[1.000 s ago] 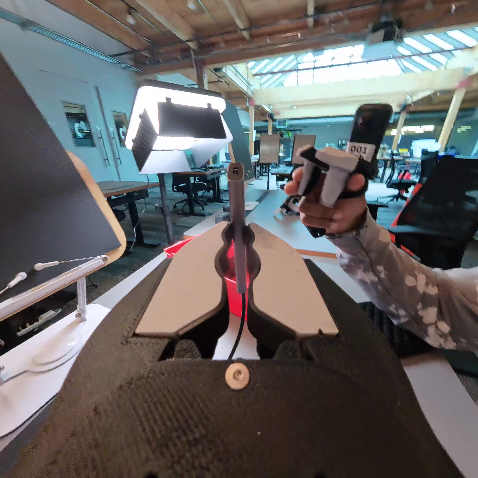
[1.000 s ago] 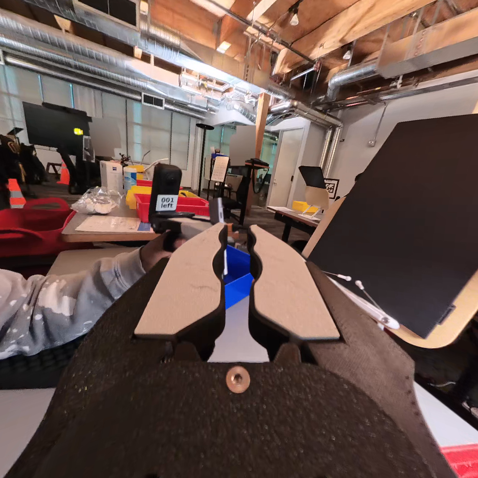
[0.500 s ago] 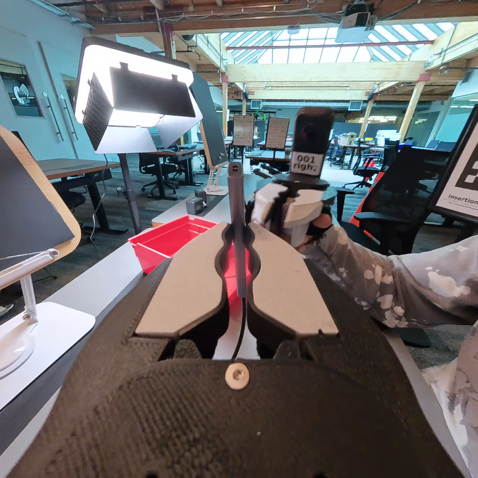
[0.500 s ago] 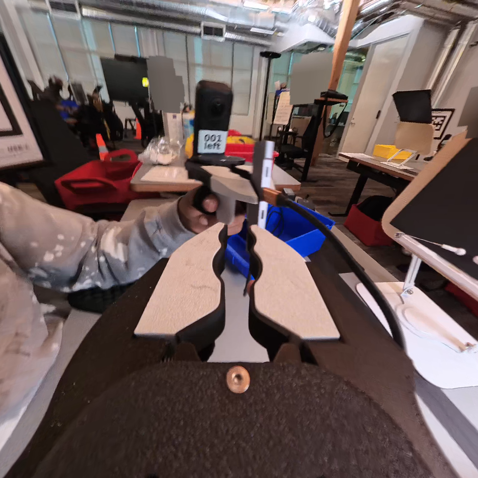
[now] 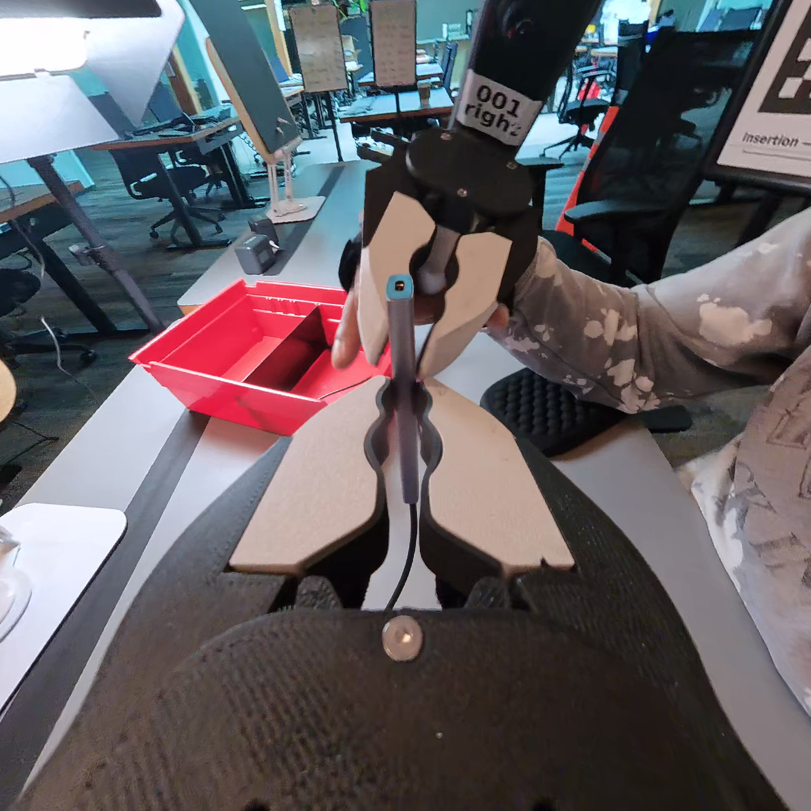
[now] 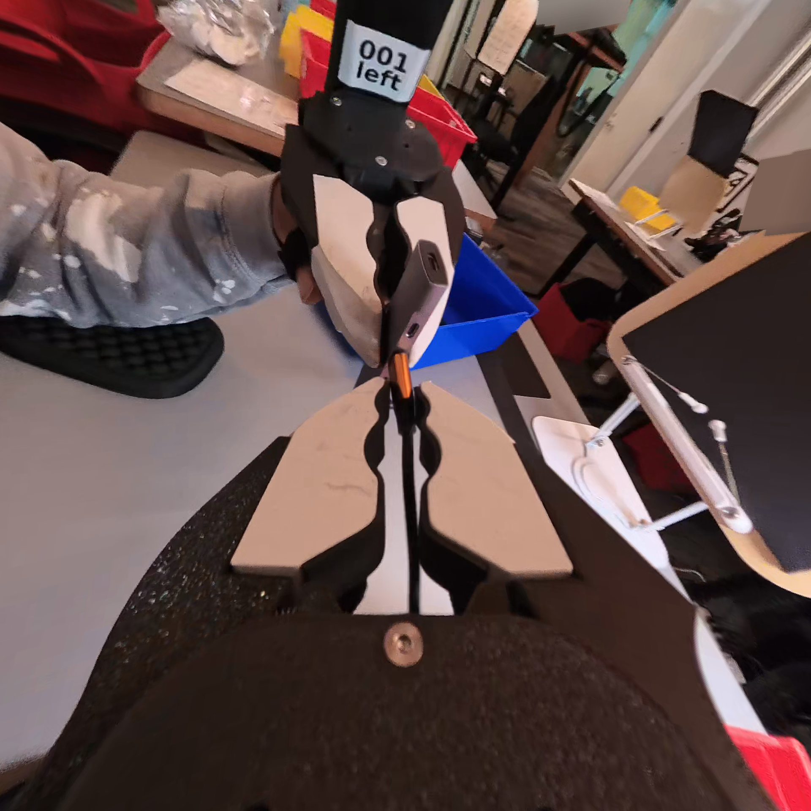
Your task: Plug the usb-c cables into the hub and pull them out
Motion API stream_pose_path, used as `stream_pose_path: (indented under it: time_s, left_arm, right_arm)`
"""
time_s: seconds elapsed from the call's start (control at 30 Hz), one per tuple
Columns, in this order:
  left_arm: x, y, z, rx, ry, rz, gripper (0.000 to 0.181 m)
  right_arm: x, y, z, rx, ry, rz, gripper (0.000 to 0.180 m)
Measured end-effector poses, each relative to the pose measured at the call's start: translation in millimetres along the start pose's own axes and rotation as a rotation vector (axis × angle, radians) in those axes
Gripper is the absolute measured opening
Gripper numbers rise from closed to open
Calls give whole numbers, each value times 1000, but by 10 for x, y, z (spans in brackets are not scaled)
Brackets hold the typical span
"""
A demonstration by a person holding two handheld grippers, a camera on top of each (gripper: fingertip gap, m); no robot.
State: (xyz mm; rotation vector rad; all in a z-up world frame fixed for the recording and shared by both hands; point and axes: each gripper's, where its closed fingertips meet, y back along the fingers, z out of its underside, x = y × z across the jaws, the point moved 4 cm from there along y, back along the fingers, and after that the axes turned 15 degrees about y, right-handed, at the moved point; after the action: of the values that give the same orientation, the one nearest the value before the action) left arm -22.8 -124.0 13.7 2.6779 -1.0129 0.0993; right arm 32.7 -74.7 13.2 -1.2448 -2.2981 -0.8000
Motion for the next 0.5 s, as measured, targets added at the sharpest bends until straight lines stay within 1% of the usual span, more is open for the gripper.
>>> stream_pose_path:
  time_s: [0.13, 0.5]
  left_arm:
    - [45, 29, -24, 11, -12, 27, 10]
    - [51, 17, -14, -36, -47, 0, 10]
  right_arm:
    - [-19, 9, -48, 88, -26, -38, 7]
    - [-26, 8, 26, 128, -57, -99, 8]
